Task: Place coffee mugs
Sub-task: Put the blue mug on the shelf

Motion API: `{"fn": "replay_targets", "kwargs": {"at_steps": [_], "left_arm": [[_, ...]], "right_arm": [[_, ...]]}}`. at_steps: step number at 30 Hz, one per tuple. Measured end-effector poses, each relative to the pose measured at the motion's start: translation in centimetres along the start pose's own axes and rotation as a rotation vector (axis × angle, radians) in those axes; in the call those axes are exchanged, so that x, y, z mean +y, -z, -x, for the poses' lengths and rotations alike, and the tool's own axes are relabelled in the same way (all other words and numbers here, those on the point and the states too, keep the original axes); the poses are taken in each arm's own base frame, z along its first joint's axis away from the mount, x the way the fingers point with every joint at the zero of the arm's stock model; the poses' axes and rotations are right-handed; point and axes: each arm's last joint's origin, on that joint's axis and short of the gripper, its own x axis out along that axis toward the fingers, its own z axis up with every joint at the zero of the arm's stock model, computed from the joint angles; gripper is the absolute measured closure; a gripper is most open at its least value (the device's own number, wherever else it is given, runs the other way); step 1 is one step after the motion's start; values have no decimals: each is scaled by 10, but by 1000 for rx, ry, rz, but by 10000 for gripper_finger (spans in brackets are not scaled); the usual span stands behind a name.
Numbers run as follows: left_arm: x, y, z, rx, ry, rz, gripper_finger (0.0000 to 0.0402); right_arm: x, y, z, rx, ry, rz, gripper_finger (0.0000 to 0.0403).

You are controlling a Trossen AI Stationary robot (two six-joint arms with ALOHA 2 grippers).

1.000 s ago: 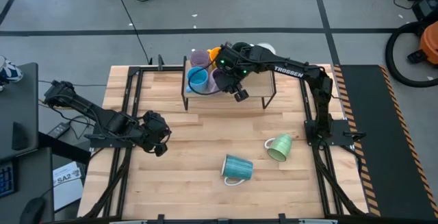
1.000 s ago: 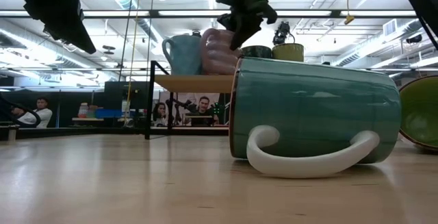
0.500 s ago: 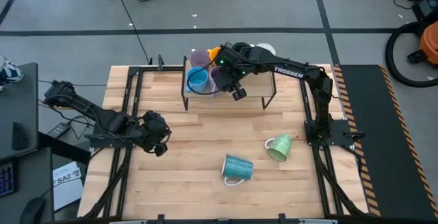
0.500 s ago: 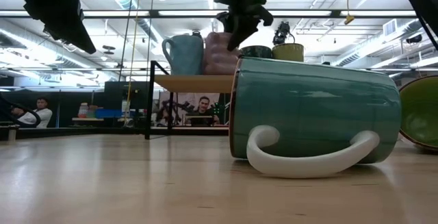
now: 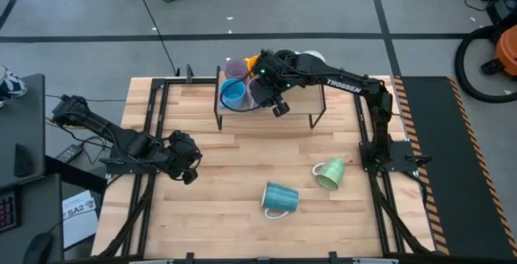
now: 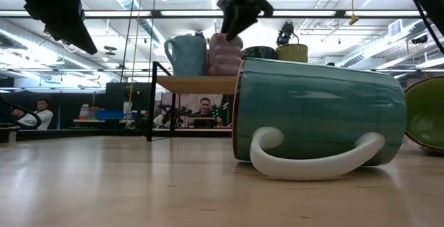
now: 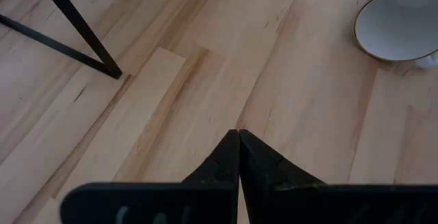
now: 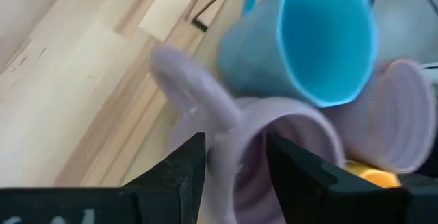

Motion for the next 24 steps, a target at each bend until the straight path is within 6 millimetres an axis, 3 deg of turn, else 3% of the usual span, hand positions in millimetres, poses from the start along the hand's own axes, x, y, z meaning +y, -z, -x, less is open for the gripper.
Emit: {"fn": "replay_targets", "kwargs": {"at_steps": [6,14,24], "left_arm": [[0,0,0,-1,1,1,392],[0,0,0,-2,2,2,392],[-2,-2,0,-18,18,16,392]], "right_arm": [[-4,-11,26,-48,44,11,243],[5,-32,63,-111,54,-34,243],[50,-56,77,-81,-99,-150,243]]}}
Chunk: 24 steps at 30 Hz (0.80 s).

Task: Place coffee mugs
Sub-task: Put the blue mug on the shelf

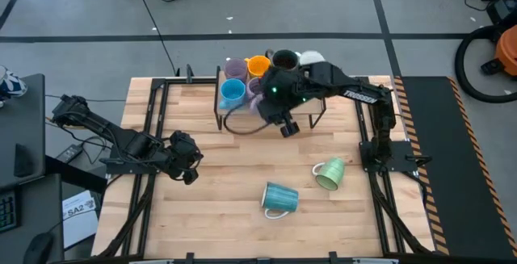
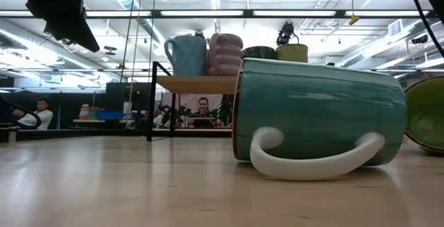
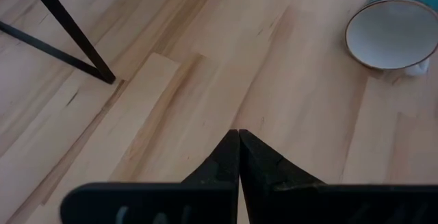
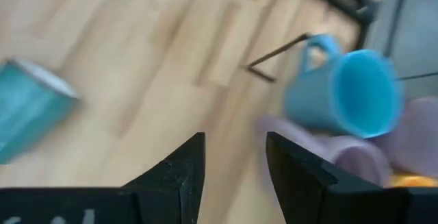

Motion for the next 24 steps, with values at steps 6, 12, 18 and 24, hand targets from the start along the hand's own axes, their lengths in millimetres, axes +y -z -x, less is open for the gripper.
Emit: {"fn": "replay_targets", "kwargs": {"at_steps": [6,12,18,24], "left_arm": [[-1,-1,0,-5,5,5,392],[-3,-3,0,-29,30,24,392],[-10,-8,1,-48,119,46,366],[-29,-16,-8,-94,250,17,296]], "right_arm": [[37,-12,1,45,-89,-93,243],[74,-29,5,34,-160,-186,243],[119,-44,8,34,-224,-269,243],[168,-50,-13,94,-259,-276,243]]}}
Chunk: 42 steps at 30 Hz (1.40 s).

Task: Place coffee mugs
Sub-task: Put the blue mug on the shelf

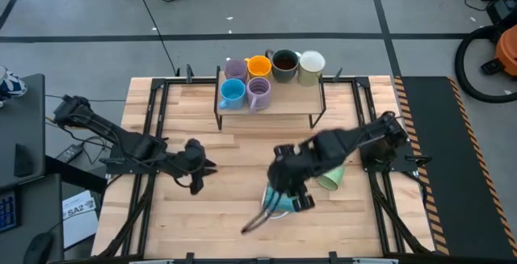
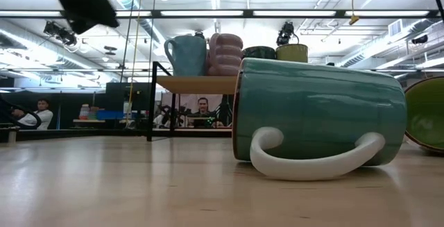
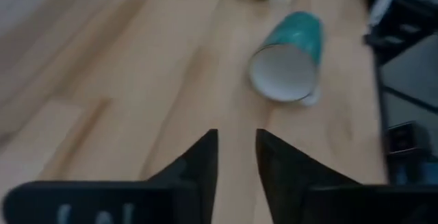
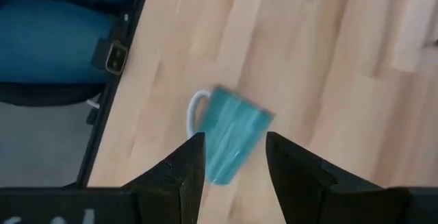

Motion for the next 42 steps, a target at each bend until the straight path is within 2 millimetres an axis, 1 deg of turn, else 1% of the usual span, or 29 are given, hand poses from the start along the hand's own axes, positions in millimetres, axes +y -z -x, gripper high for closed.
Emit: {"fn": "replay_targets", "kwargs": {"at_steps": [4,8,14,19,22,28,37,42], "left_arm": [[-15,-4,-18,-51,85,7,261],[-28,-7,-37,-107,145,51,246],[-41,-2,-67,-145,182,123,244],[-49,6,-93,-174,209,147,244],[-53,12,-108,-194,229,173,244],[-57,24,-133,-218,263,251,244],[-56,44,-160,-192,271,346,244],[-65,43,-174,-190,270,345,244]], "right_arm": [[19,8,-26,68,-7,-11,243],[29,17,-51,115,-6,-30,243],[33,30,-84,169,7,-77,243],[31,41,-100,223,25,-114,243],[30,44,-105,240,29,-112,243],[30,45,-106,237,28,-110,243],[30,45,-106,238,27,-103,243],[31,43,-107,222,23,-102,243]]}}
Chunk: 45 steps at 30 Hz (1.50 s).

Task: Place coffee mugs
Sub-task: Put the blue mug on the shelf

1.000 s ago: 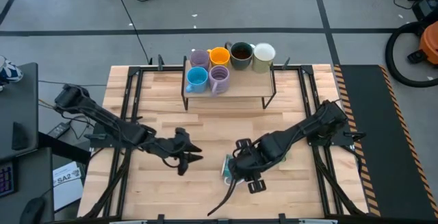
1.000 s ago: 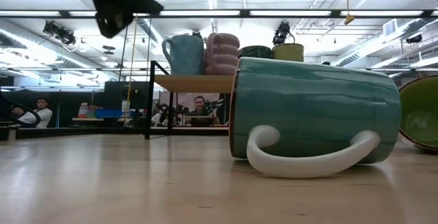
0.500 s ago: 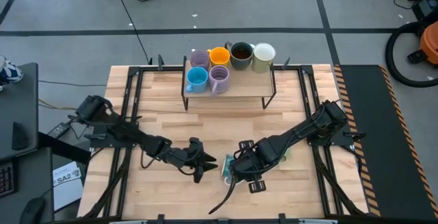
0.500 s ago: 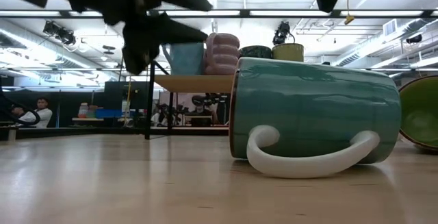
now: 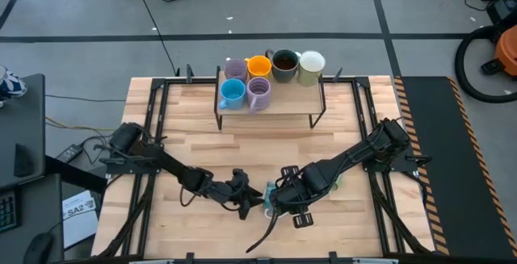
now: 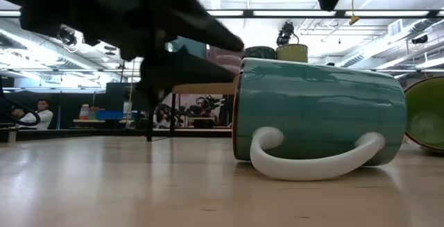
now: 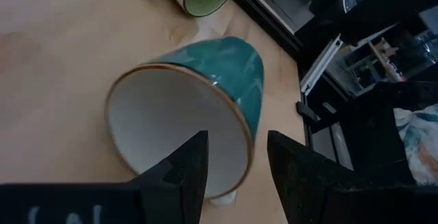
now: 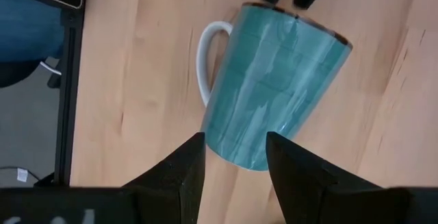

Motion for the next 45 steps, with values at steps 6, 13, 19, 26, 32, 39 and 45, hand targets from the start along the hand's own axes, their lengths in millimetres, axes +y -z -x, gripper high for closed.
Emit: {"fn": "replay_targets", "kwargs": {"at_steps": [6,13,19,26,32,39,45], "left_arm": [[-12,0,-27,49,53,-46,244],[-10,-7,-51,197,15,-53,245],[-10,-12,-54,197,-14,-69,277],[-12,-14,-53,195,-7,-74,367],[-17,-24,-41,228,-47,-125,372],[-25,-48,-8,319,-151,-149,372],[-34,-66,23,421,-161,-138,372]], "right_arm": [[1,-3,0,-28,-9,0,243],[1,-4,0,-39,-18,0,243],[1,-4,0,-38,-20,0,243],[2,-4,0,-35,-31,0,243],[4,-3,1,-15,-95,2,243],[4,-3,1,-17,-97,3,243],[5,-7,1,-60,-95,54,243]]}}
